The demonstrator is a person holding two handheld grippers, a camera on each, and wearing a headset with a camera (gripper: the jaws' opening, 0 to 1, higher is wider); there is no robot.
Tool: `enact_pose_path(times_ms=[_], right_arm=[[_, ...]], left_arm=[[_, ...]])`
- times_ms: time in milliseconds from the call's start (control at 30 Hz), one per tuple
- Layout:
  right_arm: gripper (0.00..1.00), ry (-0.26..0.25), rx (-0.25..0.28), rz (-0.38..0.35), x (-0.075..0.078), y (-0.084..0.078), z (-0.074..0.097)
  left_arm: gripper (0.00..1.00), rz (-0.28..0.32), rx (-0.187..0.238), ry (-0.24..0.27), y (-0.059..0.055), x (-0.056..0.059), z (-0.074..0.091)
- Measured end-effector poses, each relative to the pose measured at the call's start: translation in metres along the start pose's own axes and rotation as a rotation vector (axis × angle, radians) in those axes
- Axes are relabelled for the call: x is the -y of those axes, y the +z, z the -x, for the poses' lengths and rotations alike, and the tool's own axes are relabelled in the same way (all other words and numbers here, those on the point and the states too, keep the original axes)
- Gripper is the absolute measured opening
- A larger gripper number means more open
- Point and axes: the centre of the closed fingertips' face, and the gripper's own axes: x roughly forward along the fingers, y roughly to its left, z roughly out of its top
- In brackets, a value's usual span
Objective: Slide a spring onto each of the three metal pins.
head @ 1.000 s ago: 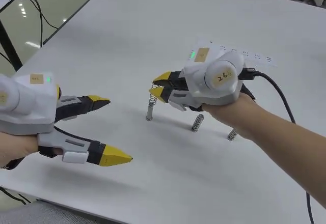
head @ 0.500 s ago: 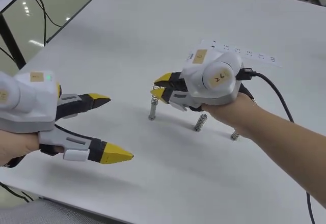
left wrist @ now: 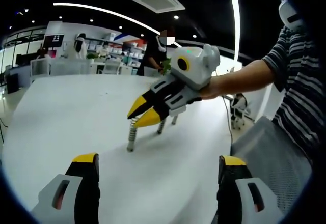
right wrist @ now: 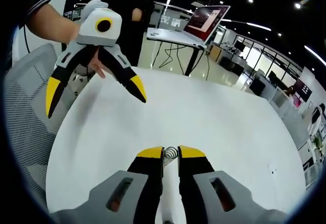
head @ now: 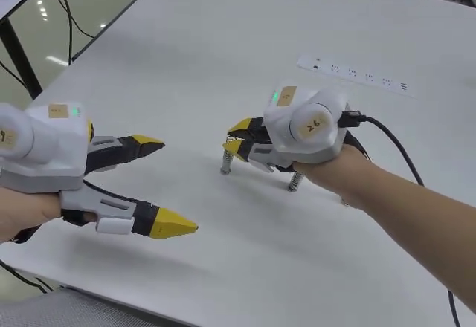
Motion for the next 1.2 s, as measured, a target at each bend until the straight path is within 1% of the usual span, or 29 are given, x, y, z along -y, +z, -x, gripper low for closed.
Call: enact_pose_path(times_ms=[133,233,267,400,433,467,500,600,667,800,933,1067,1200], right_arm=[[0.08,0.009,-0.013,-0.02,-0.003,-0.007,-0.004],[0.08,0.022,-0.035,-0.004,-0.007,-0.012,-0.008],[0.08,0.026,-0.032,0.001,-0.007,-0.012,-0.01],[0.08,0.04,-0.061,-0.004,-0.011,-0.021,-0.014],[0.08,0.035,-0.034,-0.011,-0.011,-0.017,-0.015],[0.08,0.036,-0.037,-0.032,-0.011,-0.017,-0.015],[0.08,0.034,-0.039,-0.037,-0.01,-0.017,-0.015],[0.08,0.035,-0.038,-0.042,-0.01,-0.016,-0.015],[0.08,0.037,-0.042,-0.03,-0.011,-0.017,-0.015],[0.08,0.033,-0.046,-0.027,-0.011,-0.017,-0.015],[0.09,0.032,-0.056,-0.049,-0.01,-0.019,-0.015],[0.13,0.03,-0.054,-0.057,-0.01,-0.018,-0.015],[0.16,0.022,-0.037,-0.071,-0.008,-0.013,-0.013]], left_arm=[[0.94,0.003,0.002,-0.002,-0.001,0.001,-0.001],[0.94,0.005,0.001,-0.002,-0.002,0.001,-0.003],[0.94,0.005,0.001,-0.003,-0.002,0.001,-0.003],[0.94,0.007,0.006,-0.004,0.0,0.001,-0.005],[0.94,0.007,0.008,-0.004,0.001,0.001,-0.005],[0.94,0.008,0.01,-0.004,0.002,0.001,-0.006],[0.93,0.007,0.01,-0.005,0.002,0.001,-0.006],[0.93,0.003,0.011,-0.004,0.003,0.001,-0.007],[0.93,0.006,0.016,-0.004,0.004,0.001,-0.007],[0.93,0.007,0.012,-0.004,0.003,0.001,-0.007],[0.93,0.007,0.011,-0.007,0.002,0.003,-0.007],[0.93,0.008,0.013,-0.006,0.003,0.003,-0.007],[0.93,0.004,0.01,-0.003,0.003,0.002,-0.006]])
